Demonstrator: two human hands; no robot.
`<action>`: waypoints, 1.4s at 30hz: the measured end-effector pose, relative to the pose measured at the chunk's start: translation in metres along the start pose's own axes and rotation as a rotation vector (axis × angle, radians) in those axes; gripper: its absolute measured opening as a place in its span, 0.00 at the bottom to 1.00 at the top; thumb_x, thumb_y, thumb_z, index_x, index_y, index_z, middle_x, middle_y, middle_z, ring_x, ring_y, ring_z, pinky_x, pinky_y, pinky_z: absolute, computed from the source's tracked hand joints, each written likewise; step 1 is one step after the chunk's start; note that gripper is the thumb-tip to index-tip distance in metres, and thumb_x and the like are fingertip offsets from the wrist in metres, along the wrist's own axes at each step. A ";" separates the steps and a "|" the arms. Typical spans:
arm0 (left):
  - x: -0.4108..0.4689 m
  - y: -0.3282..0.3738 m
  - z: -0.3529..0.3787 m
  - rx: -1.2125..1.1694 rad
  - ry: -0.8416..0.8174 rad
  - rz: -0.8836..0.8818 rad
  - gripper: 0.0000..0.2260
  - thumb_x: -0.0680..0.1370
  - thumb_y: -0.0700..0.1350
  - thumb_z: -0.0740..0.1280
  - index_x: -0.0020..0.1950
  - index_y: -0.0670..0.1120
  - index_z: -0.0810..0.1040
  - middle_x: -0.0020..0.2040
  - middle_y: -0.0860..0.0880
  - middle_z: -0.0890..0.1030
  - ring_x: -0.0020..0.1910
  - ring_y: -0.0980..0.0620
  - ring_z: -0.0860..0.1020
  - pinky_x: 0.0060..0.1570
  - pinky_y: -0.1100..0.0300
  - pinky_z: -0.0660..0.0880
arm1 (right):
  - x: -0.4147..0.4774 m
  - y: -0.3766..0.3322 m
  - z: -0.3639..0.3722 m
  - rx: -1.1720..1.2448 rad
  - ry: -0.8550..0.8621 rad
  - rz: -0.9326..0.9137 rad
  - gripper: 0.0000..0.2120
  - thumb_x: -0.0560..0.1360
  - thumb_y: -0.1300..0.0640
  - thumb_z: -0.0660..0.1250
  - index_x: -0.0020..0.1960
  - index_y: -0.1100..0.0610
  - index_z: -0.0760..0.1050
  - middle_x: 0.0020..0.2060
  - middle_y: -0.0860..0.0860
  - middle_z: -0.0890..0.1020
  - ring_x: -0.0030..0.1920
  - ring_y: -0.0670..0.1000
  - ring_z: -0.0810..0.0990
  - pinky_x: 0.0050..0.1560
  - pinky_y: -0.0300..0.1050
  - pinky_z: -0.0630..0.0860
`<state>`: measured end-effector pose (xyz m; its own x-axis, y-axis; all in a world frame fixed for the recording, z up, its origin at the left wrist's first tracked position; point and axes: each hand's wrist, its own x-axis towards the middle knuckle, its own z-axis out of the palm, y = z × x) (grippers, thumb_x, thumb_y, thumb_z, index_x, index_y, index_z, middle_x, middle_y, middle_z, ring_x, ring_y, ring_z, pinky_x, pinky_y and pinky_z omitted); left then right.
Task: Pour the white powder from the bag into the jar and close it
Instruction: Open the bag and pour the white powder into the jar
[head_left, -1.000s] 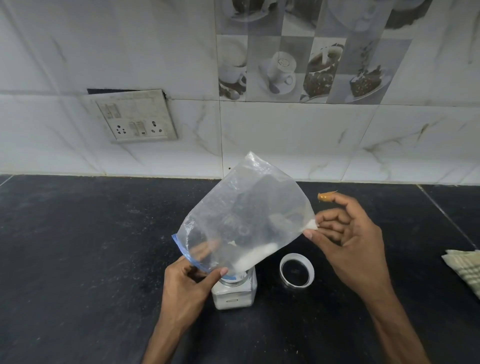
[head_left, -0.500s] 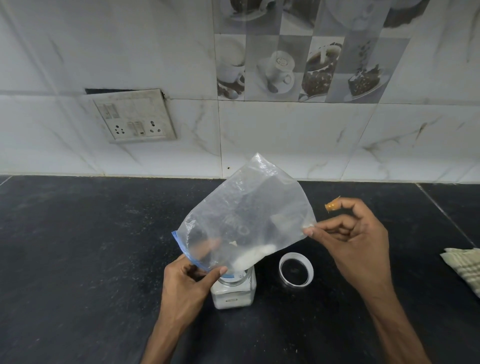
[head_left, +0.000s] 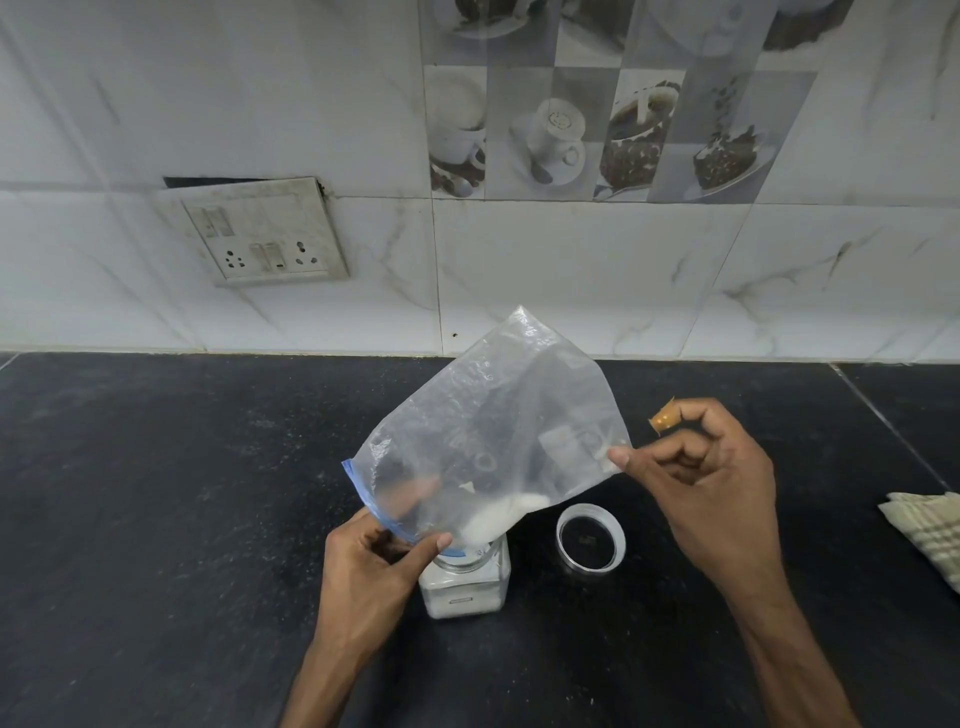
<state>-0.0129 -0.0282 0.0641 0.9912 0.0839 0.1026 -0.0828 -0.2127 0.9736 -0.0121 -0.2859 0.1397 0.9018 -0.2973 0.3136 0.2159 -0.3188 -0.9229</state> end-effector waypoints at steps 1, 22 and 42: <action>0.000 -0.001 0.000 -0.002 0.003 0.001 0.23 0.66 0.34 0.79 0.54 0.56 0.82 0.47 0.65 0.85 0.37 0.59 0.84 0.38 0.69 0.79 | 0.000 0.001 0.000 0.001 -0.009 -0.004 0.16 0.64 0.55 0.77 0.48 0.52 0.73 0.34 0.50 0.86 0.37 0.49 0.86 0.45 0.44 0.82; 0.001 -0.007 0.000 -0.004 -0.001 0.012 0.24 0.66 0.34 0.79 0.56 0.56 0.82 0.49 0.62 0.86 0.39 0.58 0.85 0.41 0.65 0.81 | 0.004 0.010 -0.003 -0.089 -0.124 -0.123 0.15 0.72 0.73 0.70 0.44 0.52 0.78 0.41 0.46 0.83 0.44 0.47 0.83 0.48 0.36 0.79; 0.002 -0.008 0.000 -0.009 -0.002 0.001 0.22 0.66 0.35 0.79 0.56 0.53 0.83 0.48 0.61 0.86 0.39 0.59 0.85 0.41 0.69 0.80 | 0.002 0.000 -0.004 -0.164 -0.075 0.038 0.20 0.65 0.65 0.79 0.44 0.53 0.68 0.32 0.47 0.86 0.33 0.51 0.81 0.40 0.44 0.77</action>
<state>-0.0104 -0.0264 0.0569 0.9913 0.0818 0.1035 -0.0850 -0.2038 0.9753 -0.0116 -0.2896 0.1415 0.9350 -0.2456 0.2559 0.1226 -0.4530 -0.8830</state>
